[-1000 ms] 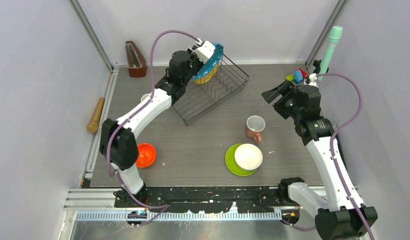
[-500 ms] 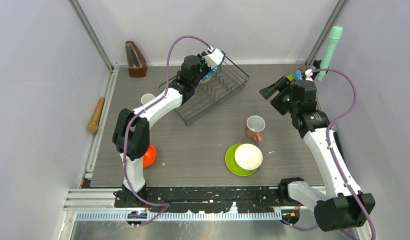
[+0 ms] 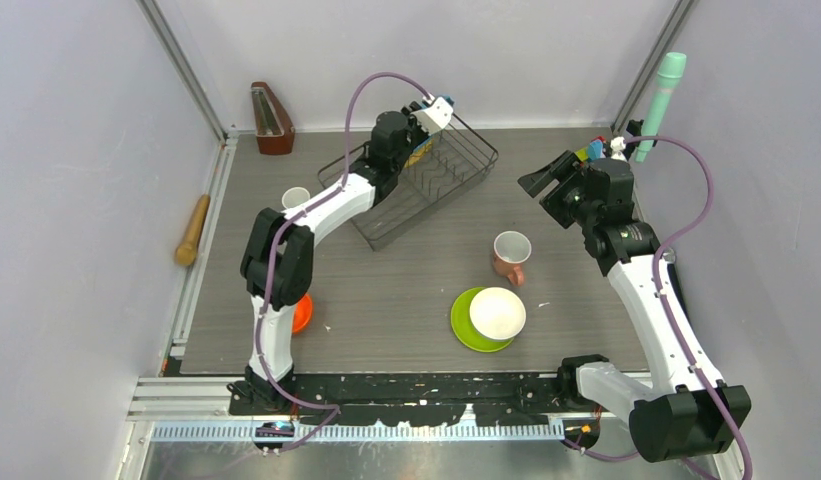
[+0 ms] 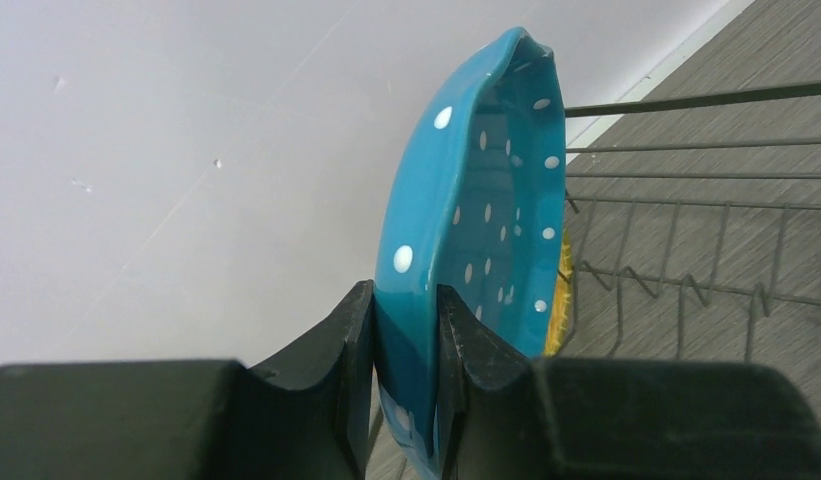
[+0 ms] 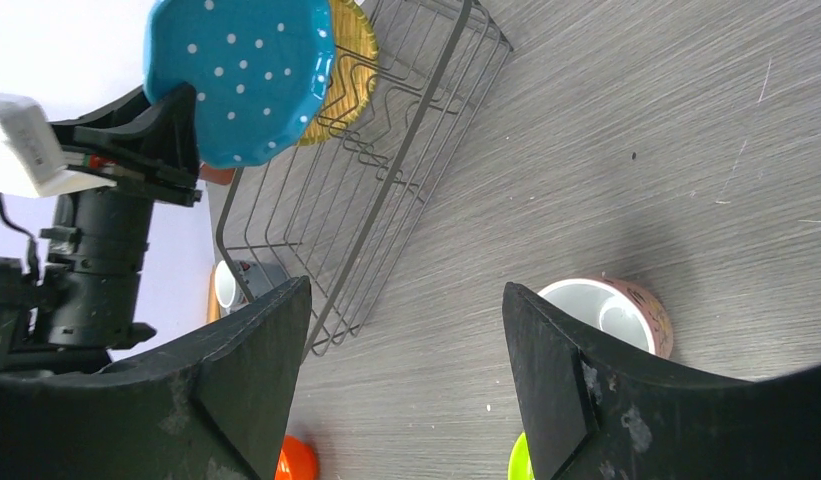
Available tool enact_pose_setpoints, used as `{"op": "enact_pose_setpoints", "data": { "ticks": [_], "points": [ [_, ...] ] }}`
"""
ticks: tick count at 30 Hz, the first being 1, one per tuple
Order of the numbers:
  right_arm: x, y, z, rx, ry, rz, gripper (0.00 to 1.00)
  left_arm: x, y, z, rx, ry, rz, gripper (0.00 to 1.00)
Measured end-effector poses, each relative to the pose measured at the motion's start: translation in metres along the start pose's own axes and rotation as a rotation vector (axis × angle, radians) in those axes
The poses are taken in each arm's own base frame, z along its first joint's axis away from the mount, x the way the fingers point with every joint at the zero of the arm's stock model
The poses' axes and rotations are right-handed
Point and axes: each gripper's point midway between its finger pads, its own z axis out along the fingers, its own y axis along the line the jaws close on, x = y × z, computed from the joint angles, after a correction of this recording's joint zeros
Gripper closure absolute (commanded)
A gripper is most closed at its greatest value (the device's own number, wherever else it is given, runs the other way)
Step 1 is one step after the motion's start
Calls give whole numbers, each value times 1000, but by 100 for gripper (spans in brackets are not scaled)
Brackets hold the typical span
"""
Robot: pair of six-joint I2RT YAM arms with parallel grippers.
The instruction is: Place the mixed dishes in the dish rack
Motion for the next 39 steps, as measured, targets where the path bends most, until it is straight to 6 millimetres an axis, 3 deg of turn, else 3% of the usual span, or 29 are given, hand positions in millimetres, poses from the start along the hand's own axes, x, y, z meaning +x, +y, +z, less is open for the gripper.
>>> {"op": "enact_pose_setpoints", "data": {
  "ticks": [6,17,23,39],
  "points": [
    [0,1,0,-3,-1,0,24,12,-9,6,14,16,22,100],
    [0,1,0,-4,-1,-1,24,24,-7,7,39,38,-24,100],
    [0,1,0,-4,-2,-1,24,63,-14,6,91,145,-67,100],
    [-2,3,-3,-11,-9,-2,24,69,-2,16,75,128,-242,100]
  ]
}}
